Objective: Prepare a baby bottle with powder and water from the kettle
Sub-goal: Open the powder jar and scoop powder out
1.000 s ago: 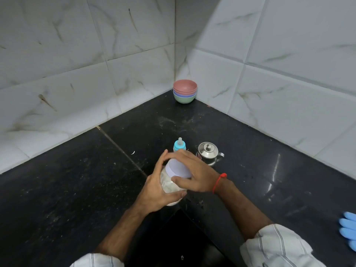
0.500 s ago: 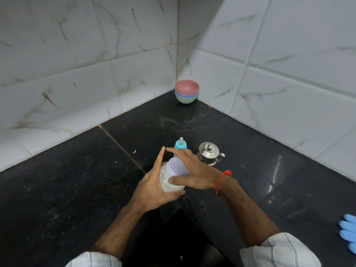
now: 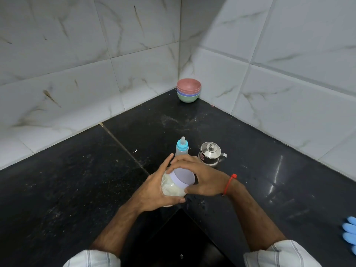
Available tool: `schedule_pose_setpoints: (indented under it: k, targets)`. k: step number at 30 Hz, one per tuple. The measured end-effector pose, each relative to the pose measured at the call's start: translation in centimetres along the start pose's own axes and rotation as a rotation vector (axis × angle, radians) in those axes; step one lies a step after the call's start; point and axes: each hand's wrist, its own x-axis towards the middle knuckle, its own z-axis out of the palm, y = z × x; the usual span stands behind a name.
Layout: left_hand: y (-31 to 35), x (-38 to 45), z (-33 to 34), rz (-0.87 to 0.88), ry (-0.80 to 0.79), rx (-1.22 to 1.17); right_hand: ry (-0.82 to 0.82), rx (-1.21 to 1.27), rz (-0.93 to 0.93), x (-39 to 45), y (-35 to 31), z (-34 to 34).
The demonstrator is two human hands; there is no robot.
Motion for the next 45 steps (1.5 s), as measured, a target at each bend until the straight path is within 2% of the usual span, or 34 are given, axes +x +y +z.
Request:
schedule_pose_setpoints:
  k: [2, 6, 8, 13, 15, 17, 20, 22, 25, 27, 29, 33, 35, 37, 39, 43, 45]
  targets:
    - [-0.1, 0.1, 0.0, 0.001, -0.002, 0.005, -0.021, 0.040, 0.069, 0.0, -0.1, 0.2]
    - [-0.2, 0.1, 0.0, -0.009, 0.008, 0.062, 0.142, -0.129, 0.405, 0.6, -0.8, 0.6]
    - [-0.1, 0.3, 0.0, -0.014, -0.006, 0.078, 0.148, -0.136, 0.455, 0.7, -0.7, 0.8]
    - [-0.5, 0.6, 0.0, -0.039, -0.057, 0.078, 0.012, -0.117, 0.200, 0.5, 0.4, 0.7]
    - [-1.2, 0.4, -0.2, -0.045, -0.039, 0.054, 0.071, -0.118, 0.076, 0.3, 0.9, 0.5]
    - [-2.1, 0.0, -0.6, -0.068, 0.005, 0.042, 0.210, -0.056, 0.002, 0.0, 1.7, 0.6]
    - [-3.3, -0.9, -1.3, -0.124, 0.150, 0.004, 0.483, 0.220, 0.079, -0.7, 3.2, 1.7]
    - [-3.6, -1.4, -1.8, -0.158, 0.276, -0.026, 0.547, 0.258, 0.176, -0.8, 3.6, 3.3]
    - [-3.5, -1.7, -2.2, -0.188, 0.519, -0.063, 0.422, 0.049, 0.257, -0.4, 4.6, 7.6]
    - [-3.4, -1.8, -2.3, -0.198, 0.676, -0.107, 0.350, 0.019, 0.263, 0.1, 5.4, 10.5]
    - [-3.3, -1.9, -2.4, -0.195, 0.757, -0.144, 0.317, -0.030, 0.253, 0.7, 6.3, 13.0]
    - [-2.9, -2.2, -2.2, -0.167, 0.707, -0.135, 0.321, -0.287, 0.231, 2.5, 6.6, 15.8]
    - [-2.7, -2.2, -1.7, -0.148, 0.617, -0.128, 0.306, -0.330, 0.213, 3.3, 6.5, 16.2]
    - [-2.6, -2.1, -1.2, -0.128, 0.541, -0.121, 0.315, -0.270, 0.213, 3.7, 6.4, 16.0]
    - [-2.5, -1.9, -1.0, -0.105, 0.510, -0.105, 0.437, -0.139, 0.187, 3.6, 5.7, 14.8]
    - [-2.2, -1.6, -0.9, -0.085, 0.500, -0.047, 1.001, 0.139, 0.139, 2.9, 3.6, 9.8]
    - [-2.1, -1.5, -0.6, -0.076, 0.468, -0.012, 1.060, 0.123, 0.076, 2.5, 2.1, 6.7]
